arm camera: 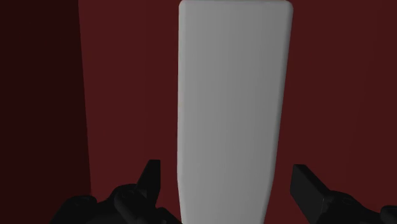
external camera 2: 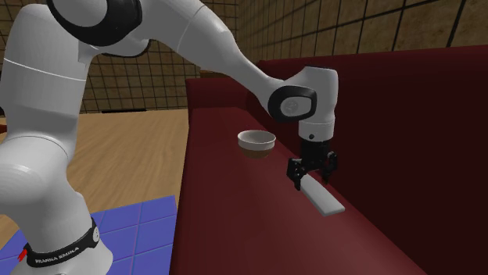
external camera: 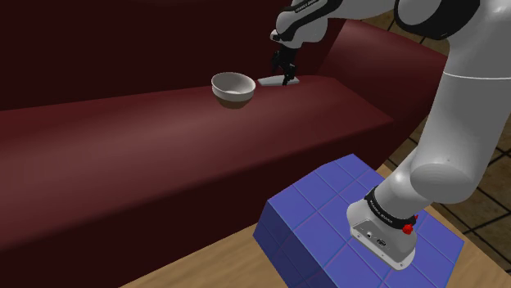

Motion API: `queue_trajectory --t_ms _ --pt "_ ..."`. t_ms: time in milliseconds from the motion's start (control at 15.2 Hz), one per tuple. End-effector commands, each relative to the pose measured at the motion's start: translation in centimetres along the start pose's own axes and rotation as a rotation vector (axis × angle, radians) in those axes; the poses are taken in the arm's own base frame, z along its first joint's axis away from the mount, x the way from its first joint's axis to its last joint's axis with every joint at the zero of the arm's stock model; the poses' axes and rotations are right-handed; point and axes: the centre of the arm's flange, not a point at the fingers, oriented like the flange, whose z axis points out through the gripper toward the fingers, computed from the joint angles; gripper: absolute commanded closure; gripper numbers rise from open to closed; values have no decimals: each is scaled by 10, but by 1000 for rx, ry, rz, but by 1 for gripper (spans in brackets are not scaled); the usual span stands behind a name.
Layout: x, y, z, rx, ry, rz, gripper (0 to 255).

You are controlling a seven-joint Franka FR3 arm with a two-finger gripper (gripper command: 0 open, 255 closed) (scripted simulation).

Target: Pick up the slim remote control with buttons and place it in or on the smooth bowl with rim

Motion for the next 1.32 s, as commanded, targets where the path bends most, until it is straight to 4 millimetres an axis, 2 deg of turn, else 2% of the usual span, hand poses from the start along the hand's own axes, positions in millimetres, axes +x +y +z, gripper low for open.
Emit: queue_trajectory --t_ms 0,462,528,1122,1254 --pt "1 0 6 0 0 0 0" --pt "1 0 6 0 0 0 0" --pt "1 0 6 0 0 0 255" --pt "1 0 6 0 0 0 255" --pt "1 1 -4 0 0 0 255"
